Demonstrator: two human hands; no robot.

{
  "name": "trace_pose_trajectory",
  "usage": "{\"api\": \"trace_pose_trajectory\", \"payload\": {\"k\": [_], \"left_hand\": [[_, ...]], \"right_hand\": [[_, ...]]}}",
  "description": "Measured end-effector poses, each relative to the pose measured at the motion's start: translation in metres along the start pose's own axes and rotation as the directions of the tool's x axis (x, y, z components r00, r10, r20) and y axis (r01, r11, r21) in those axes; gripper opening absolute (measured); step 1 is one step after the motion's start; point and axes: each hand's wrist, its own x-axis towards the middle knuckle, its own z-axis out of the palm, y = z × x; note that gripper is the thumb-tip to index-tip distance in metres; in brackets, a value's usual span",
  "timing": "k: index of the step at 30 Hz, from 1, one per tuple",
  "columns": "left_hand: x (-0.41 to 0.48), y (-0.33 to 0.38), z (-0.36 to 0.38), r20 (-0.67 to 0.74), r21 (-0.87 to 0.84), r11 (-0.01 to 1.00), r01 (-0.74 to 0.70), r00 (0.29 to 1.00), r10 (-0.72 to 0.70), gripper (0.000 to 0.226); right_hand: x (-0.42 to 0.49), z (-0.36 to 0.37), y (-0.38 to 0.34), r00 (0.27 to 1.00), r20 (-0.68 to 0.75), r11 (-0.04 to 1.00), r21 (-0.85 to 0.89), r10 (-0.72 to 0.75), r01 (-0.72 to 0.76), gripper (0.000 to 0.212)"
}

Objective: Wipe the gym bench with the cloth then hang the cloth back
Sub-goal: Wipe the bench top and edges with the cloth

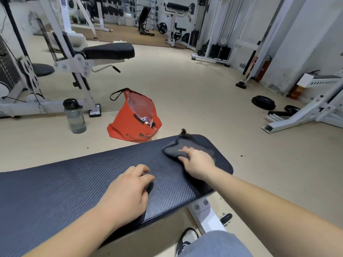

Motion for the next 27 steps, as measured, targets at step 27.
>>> {"api": "trace_pose_trajectory", "payload": {"k": [27], "left_hand": [[0.004, -0.031, 0.004, 0.046, 0.02, 0.993, 0.119, 0.992, -0.12, 0.06]], "right_hand": [[-0.02, 0.016, -0.033, 0.904, 0.422, 0.982, -0.132, -0.068, 0.136, 0.067]]}}
